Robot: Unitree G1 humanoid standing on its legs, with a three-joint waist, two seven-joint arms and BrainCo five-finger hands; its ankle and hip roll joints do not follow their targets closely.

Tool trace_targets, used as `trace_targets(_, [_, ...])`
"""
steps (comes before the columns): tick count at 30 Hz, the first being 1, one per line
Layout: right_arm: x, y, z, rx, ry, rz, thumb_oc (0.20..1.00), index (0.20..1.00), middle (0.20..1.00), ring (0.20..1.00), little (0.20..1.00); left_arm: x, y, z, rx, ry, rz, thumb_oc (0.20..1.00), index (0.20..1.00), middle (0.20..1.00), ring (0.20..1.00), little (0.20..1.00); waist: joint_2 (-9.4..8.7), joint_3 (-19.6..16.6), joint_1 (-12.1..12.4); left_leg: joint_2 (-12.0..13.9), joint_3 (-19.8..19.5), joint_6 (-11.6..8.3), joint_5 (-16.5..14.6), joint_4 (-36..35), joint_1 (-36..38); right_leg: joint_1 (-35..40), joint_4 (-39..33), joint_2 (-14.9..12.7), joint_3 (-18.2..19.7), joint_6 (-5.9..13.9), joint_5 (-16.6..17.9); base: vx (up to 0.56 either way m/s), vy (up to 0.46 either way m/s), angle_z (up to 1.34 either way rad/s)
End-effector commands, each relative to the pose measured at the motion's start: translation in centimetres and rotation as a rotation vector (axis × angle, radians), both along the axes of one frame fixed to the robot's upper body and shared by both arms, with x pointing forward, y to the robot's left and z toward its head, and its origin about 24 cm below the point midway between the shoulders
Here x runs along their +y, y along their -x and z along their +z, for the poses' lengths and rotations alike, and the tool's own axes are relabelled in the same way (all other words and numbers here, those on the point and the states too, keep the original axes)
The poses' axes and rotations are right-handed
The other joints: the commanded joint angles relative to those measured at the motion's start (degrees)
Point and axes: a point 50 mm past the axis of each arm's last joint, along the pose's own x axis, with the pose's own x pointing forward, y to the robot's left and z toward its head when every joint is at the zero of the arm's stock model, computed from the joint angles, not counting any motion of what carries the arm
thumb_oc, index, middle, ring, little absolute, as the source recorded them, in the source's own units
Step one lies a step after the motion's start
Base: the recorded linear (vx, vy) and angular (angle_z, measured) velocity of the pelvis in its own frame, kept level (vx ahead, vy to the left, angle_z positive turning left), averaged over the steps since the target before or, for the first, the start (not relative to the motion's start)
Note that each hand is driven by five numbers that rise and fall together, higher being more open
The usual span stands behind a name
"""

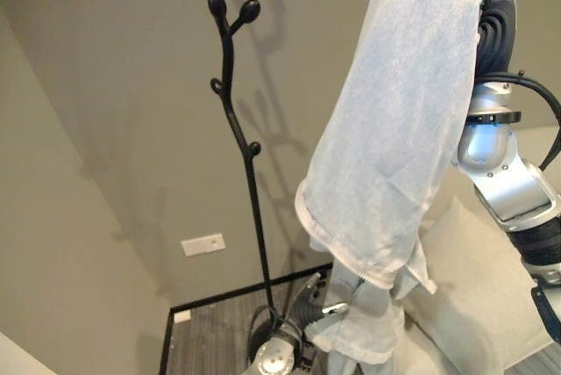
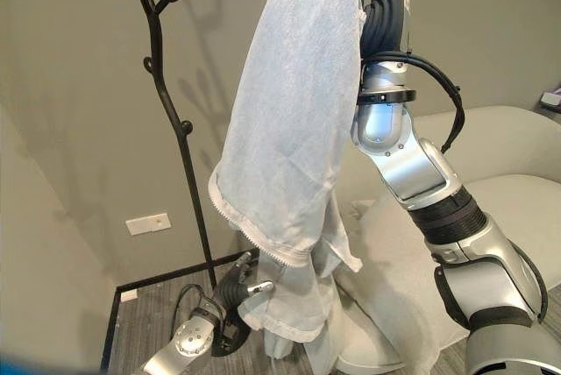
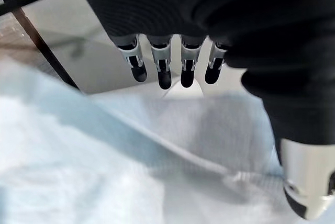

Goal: Hang the clothes on the sofa on the clothes rack.

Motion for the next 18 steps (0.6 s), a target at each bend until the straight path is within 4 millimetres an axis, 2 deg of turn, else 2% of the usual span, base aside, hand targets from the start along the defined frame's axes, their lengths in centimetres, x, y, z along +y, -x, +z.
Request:
trace_targets(1, [1.6,1.3,4.0,-0.118,-0.055,0.118,0.2,0.2,0.2,0.2,0.2,0.4,-1.7,1.8,-0.149,-0.111,-0.011,1.0,1.0,1.0,1.0,1.0,-4.59,-0.4,-0.1,-2.8,-1.2,3.09,-7.6,0.3,1.6,-1.5,-0.8,-3.0,5.8,3.05,8.1,0.01,-0.009,-0.03])
trace_targets(11, [4.8,2.0,3.1,-0.077,-0.026,0.339,0.2,0.2,0.2,0.2,0.2,-2.7,-3.0,1.6,-0.213,-0.286,-0.083,1.0,1.0,1.0,1.0,1.0,-4.9,-0.5,-1.9,-2.3,-0.3,2.78,-7.9,0.3,2.6,-1.4,-0.3,-2.3,6.8,2.74,7.6,0.0,-0.006,-0.04])
trace_targets(13, [5.5,2.0,2.9,-0.06,-0.02,0.385,0.2,0.2,0.2,0.2,0.2,-3.0,-3.3,1.0,-0.226,-0.38,-0.104,1.0,1.0,1.0,1.0,1.0,-4.98,-0.6,-2.5,-2.0,0.0,2.69,-7.9,0.3,2.9,-1.5,-0.3,-2.0,7.1,2.7,7.5,-0.01,-0.011,-0.08])
trace_targets(18, [6.3,2.1,3.4,-0.034,-0.025,0.466,0.2,0.2,0.2,0.2,0.2,-3.8,-3.7,0.1,-0.216,-0.486,-0.117,1.0,1.0,1.0,1.0,1.0,-5.13,-0.8,-3.5,-1.7,0.8,2.38,-8.0,0.3,3.2,-1.6,-0.3,-1.7,7.8,2.61,7.4,-0.01,-0.015,-0.06])
